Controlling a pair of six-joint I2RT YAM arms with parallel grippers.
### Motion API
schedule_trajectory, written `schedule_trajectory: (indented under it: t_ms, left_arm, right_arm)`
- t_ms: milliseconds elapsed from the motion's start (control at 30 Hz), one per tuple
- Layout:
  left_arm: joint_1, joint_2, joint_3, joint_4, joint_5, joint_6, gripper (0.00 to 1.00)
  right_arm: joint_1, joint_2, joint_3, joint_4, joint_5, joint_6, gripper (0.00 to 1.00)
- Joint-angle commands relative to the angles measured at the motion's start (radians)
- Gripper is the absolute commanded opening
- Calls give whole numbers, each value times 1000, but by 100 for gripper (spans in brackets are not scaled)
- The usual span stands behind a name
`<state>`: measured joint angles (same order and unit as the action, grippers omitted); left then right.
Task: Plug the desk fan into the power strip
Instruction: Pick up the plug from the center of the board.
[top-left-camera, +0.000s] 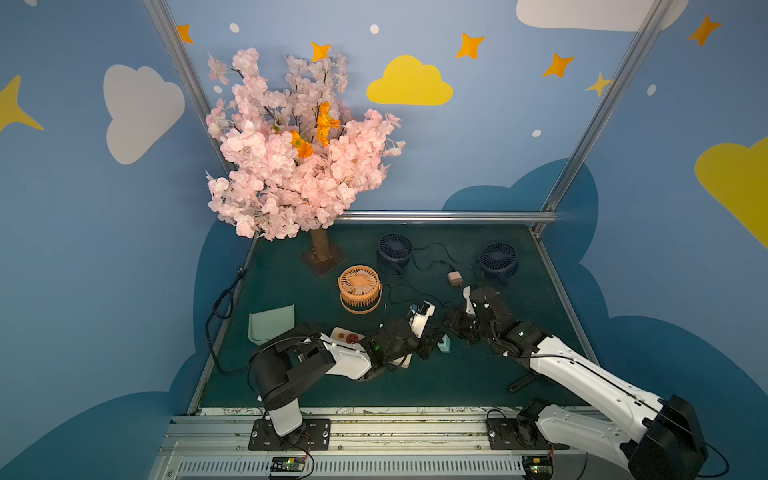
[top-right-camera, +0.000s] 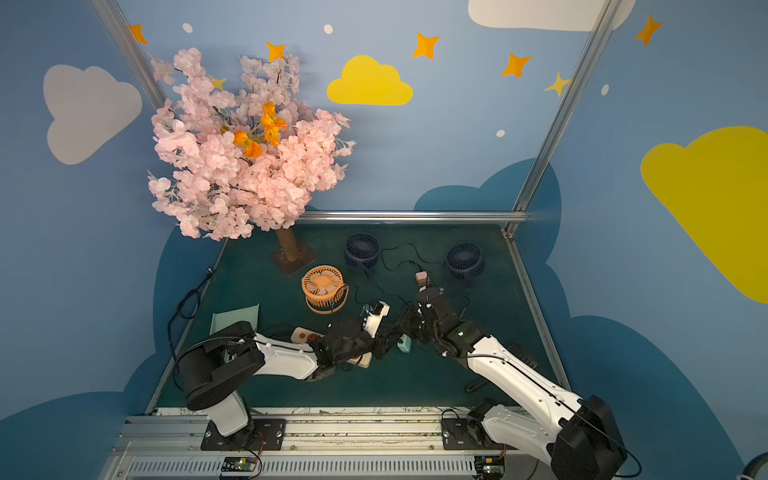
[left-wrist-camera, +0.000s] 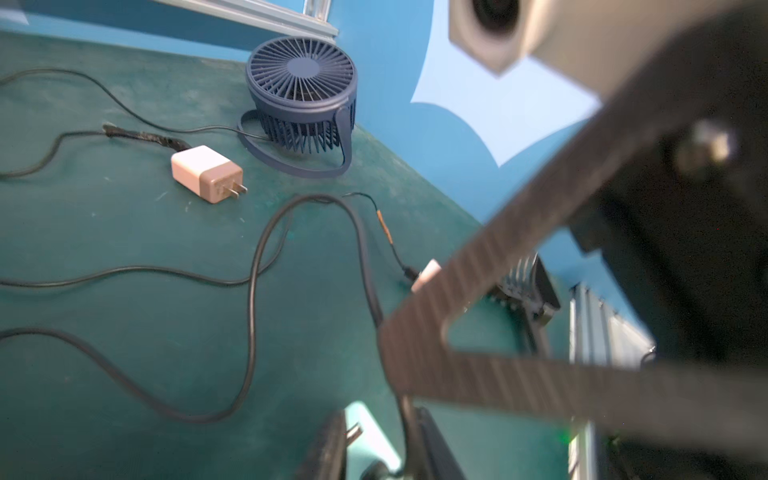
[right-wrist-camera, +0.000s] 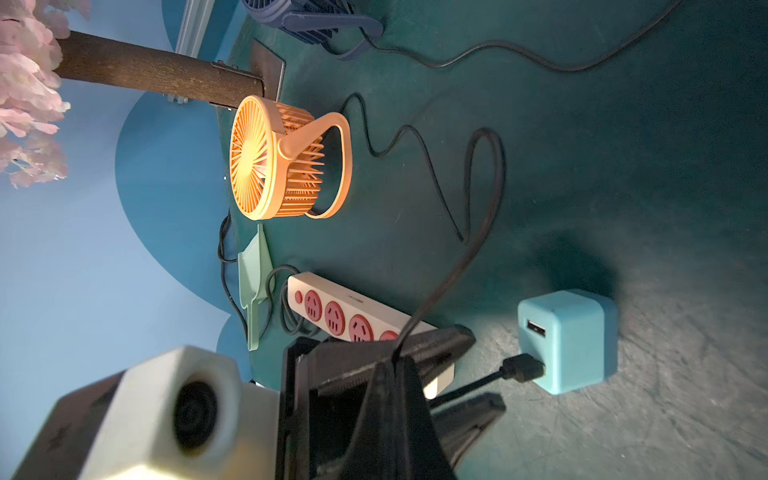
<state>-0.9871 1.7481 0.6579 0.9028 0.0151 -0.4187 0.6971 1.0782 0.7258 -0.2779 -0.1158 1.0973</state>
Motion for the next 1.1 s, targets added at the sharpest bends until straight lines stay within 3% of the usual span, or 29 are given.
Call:
schedule_trajectory:
  t_ms: [0,33,100,133,233,267,333,467,667,867,1067]
  left_arm:
    - [2,19,36,19,35,43,12]
    - [2,9,35,13,32,53,4]
    - [6,-39,19,-22,9,84,2]
    - [12,-77,14,-56,0,94,2]
    - [60,-193,19,-203,92,123,2]
    - [89,-229,29,-264,168,133,2]
    - [147,-293,55,-389,354,155,2]
    - [241,-424,143,-699,632,259,2]
    - [346,-505,357,-1176,900,458,2]
    - [382,-474,503,-1393,1107,533,2]
    - [385,-437,584,-1524,1183,588,2]
  right_arm:
    - [-6,1,4,36,-23,2,0]
    - [-12,-3,6,32,-29,-7,0]
    - [-37,-18,5,28,-60,-40,0]
    - [-51,-28,6,26,-77,-68,5]
    - [-89,-69,26,-30,-108,-214,54]
    - [-96,-86,39,-50,-118,-289,63]
    - [-99,-114,60,-99,-149,-451,73]
    - [-97,-159,53,-70,-311,-726,76]
    - [-57,-208,0,115,-503,-935,77]
    - [78,-218,-33,234,-513,-1107,83]
    - [144,-165,4,271,-579,-1125,83]
